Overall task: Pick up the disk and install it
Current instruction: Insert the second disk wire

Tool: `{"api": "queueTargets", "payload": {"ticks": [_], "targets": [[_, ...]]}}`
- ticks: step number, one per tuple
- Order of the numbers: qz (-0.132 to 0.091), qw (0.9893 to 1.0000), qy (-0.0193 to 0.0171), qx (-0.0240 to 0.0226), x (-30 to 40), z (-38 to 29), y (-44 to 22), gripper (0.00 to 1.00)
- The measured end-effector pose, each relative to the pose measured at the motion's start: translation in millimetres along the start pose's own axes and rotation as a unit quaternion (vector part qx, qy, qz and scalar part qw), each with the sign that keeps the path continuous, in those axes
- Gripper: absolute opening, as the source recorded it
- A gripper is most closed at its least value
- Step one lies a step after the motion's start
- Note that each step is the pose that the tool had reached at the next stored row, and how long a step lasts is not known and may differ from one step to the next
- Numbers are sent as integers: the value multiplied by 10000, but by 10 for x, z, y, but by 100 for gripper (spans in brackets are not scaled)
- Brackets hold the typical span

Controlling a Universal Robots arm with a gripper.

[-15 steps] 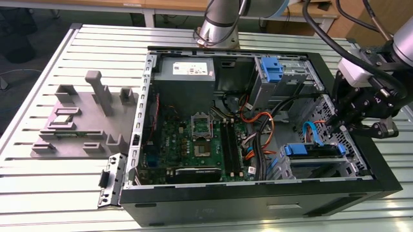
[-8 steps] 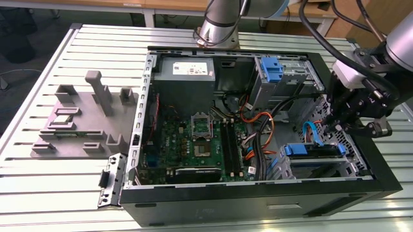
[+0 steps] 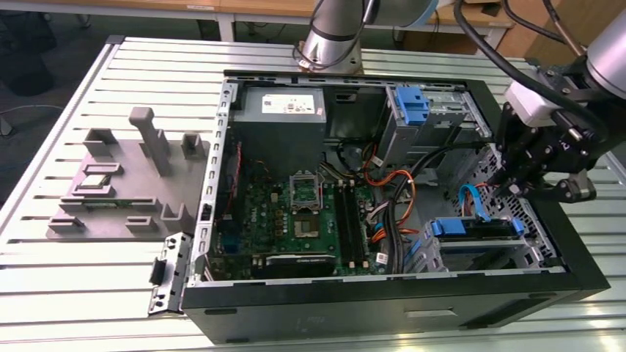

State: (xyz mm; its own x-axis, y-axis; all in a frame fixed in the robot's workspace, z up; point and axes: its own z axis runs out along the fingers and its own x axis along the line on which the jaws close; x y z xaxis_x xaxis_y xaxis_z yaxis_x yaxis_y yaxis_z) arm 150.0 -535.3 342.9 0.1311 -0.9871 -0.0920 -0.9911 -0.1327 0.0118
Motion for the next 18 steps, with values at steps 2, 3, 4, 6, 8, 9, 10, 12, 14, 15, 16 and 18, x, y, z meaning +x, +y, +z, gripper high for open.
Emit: {"api": "queueTargets", "payload": {"ticks": [2, 3, 4, 6, 8, 9, 10, 12, 14, 15, 16, 18], "targets": [[0, 10000, 4, -1, -4, -7, -2, 24], [0, 10000, 8, -3, -11, -7, -5, 24], [0, 10000, 17, -9, -19, -8, -10, 24], [3, 10000, 36, -33, -35, -6, -20, 24], [6, 10000, 71, -60, -54, -8, -32, 24], [7, 9999, 80, -66, -64, -17, -35, 24], [16, 9999, 90, -68, -73, -29, -36, 24], [37, 9999, 120, -71, -93, -46, -41, 24], [41, 9998, 153, -75, -113, -45, -45, 24], [41, 9998, 160, -80, -115, -45, -48, 24], [41, 9998, 161, -80, -115, -45, -48, 24], [41, 9998, 162, -80, -115, -45, -47, 24]]}}
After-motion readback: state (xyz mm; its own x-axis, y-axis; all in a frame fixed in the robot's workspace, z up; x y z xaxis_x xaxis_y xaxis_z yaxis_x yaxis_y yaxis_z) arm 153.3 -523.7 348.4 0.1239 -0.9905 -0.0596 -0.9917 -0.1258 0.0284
